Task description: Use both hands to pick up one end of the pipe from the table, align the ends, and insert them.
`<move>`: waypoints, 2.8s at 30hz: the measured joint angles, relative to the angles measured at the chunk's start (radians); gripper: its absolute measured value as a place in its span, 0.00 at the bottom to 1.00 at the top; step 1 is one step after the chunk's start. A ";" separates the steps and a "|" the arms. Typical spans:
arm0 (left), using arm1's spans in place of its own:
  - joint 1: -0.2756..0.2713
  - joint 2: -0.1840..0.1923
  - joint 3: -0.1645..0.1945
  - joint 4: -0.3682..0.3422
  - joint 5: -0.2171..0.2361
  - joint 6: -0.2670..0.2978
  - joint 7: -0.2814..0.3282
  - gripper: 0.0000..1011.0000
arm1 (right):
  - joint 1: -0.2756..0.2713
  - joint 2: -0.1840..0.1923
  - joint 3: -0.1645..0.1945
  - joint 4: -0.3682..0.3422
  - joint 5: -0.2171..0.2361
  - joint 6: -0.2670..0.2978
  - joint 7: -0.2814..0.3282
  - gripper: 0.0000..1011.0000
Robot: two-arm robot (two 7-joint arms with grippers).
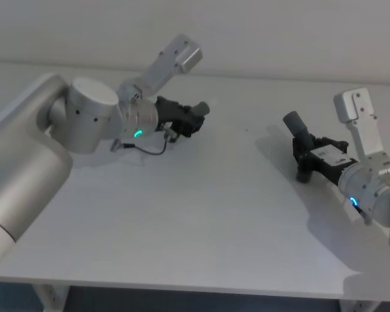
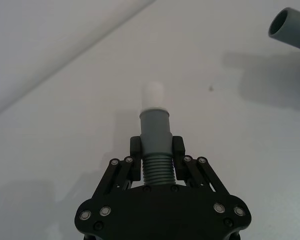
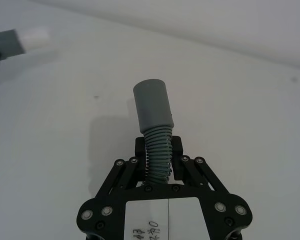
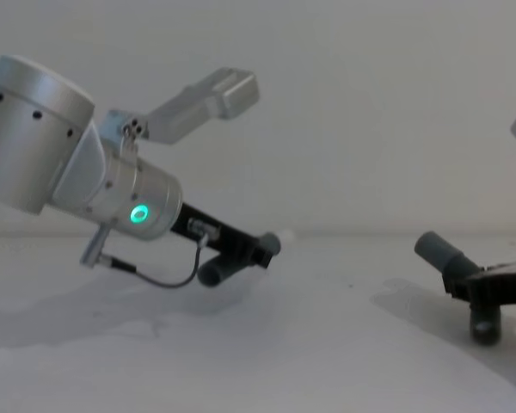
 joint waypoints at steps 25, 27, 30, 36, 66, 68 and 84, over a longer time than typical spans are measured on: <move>-0.145 0.068 0.096 0.045 0.027 -0.162 -0.289 0.35 | -0.031 0.203 -0.026 -0.027 -0.073 -0.370 0.249 0.28; -0.158 0.077 0.107 0.057 0.021 -0.195 -0.330 0.35 | -0.031 0.223 -0.030 -0.024 -0.075 -0.402 0.278 0.28; -0.167 0.083 0.114 0.066 0.016 -0.223 -0.363 0.35 | -0.029 0.249 -0.036 -0.017 -0.077 -0.442 0.315 0.28; -0.193 0.096 0.133 0.097 0.003 -0.302 -0.450 0.35 | -0.019 0.299 -0.053 0.004 -0.083 -0.528 0.389 0.28; -0.289 0.072 0.217 0.235 -0.042 -0.496 -0.710 0.35 | -0.030 0.399 -0.060 -0.016 -0.112 -0.686 0.449 0.28; -0.292 0.070 0.221 0.237 -0.044 -0.497 -0.713 0.35 | -0.033 0.400 -0.057 -0.024 -0.114 -0.683 0.444 0.28; -0.303 0.054 0.242 0.247 -0.055 -0.505 -0.721 0.35 | -0.051 0.396 -0.044 -0.058 -0.122 -0.652 0.419 0.28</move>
